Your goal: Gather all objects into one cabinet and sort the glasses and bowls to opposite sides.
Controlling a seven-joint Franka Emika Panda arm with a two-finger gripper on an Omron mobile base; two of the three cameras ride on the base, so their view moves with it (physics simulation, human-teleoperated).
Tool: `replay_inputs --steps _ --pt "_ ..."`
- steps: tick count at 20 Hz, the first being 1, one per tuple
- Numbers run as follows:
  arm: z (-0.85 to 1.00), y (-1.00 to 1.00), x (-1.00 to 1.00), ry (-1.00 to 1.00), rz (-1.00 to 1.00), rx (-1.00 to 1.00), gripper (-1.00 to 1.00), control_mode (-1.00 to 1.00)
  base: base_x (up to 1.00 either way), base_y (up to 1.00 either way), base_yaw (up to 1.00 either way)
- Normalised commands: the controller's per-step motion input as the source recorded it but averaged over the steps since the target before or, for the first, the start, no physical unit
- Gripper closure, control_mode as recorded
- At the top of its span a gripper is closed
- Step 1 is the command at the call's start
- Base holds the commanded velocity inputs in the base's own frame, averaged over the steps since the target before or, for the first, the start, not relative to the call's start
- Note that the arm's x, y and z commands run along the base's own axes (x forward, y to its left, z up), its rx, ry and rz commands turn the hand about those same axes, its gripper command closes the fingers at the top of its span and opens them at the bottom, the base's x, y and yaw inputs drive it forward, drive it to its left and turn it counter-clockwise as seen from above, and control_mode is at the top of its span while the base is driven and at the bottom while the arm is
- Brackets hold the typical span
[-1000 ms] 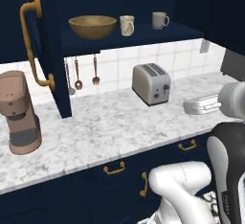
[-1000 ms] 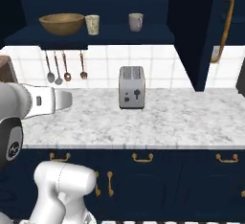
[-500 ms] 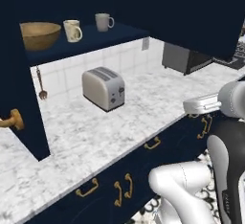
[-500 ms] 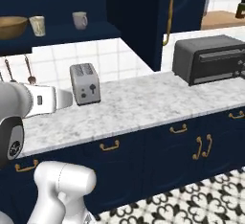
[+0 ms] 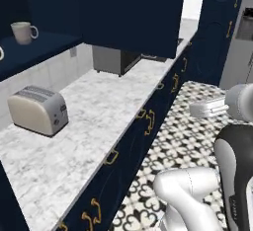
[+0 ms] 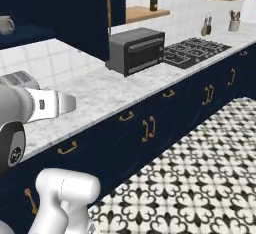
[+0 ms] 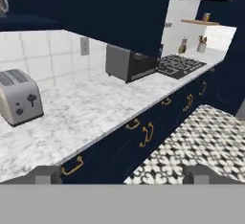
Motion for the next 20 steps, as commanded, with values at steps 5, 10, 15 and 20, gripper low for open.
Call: replay_inputs --steps 5,10,15,20 --pt "0.0 0.0 0.0 0.0 0.0 0.0 -1.0 1.0 0.0 -0.67 -0.63" --pt "0.0 0.0 0.0 0.0 0.0 0.0 -1.0 1.0 0.37 -0.74 -0.58" --pt "0.0 0.0 0.0 0.0 0.0 0.0 -1.0 1.0 0.99 -0.58 -0.25" --pt "0.0 0.0 0.0 0.0 0.0 0.0 -1.0 1.0 1.0 -0.21 -0.04"
